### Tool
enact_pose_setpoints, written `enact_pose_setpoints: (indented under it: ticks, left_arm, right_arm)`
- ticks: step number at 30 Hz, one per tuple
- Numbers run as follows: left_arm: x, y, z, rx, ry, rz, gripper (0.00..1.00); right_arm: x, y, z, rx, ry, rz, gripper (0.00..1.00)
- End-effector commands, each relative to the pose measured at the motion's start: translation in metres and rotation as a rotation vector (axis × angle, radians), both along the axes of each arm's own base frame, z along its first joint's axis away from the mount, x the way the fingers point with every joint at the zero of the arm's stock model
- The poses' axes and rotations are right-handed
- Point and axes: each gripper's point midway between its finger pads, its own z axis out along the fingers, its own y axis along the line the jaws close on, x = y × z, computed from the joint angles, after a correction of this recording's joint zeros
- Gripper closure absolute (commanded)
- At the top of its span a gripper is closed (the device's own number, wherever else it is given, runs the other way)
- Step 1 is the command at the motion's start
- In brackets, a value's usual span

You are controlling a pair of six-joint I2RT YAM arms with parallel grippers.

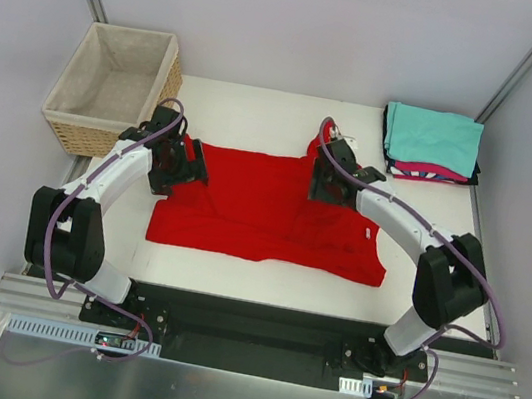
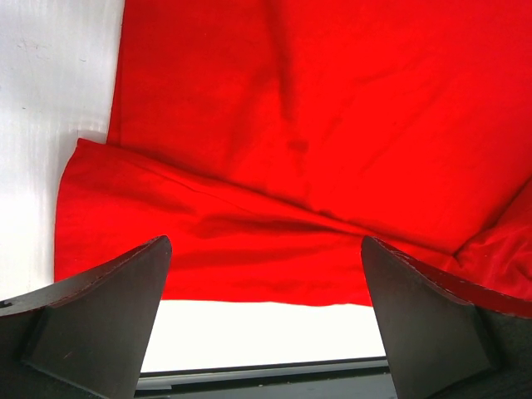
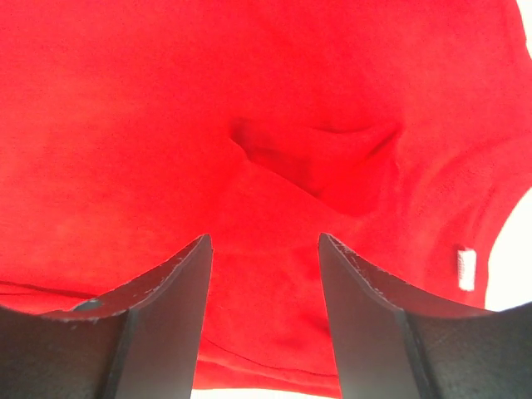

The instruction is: Fold and stack the t-shirts

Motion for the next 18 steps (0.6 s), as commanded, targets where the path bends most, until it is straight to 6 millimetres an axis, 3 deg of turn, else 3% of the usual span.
enact_pose_setpoints:
  ticks: [1,12,18]
  left_arm:
    - [-0.007,-0.007,0.003,-0.016,0.006,-0.034,0.01]
    - [-0.007,-0.005,0.003,-0.004,0.002,-0.033,0.01]
    - [-0.007,-0.005,0.003,0.000,0.001,-0.035,0.01]
  right_arm:
    - [-0.016,-0.018,-0.011,-0.068,0.037,-0.036,0.43]
    - [-0.013,-0.005,-0.056,-0.065,0.126,-0.042,0.45]
    - [-0.006,0.011,-0.065,-0.023,0.146,-0.034,0.46]
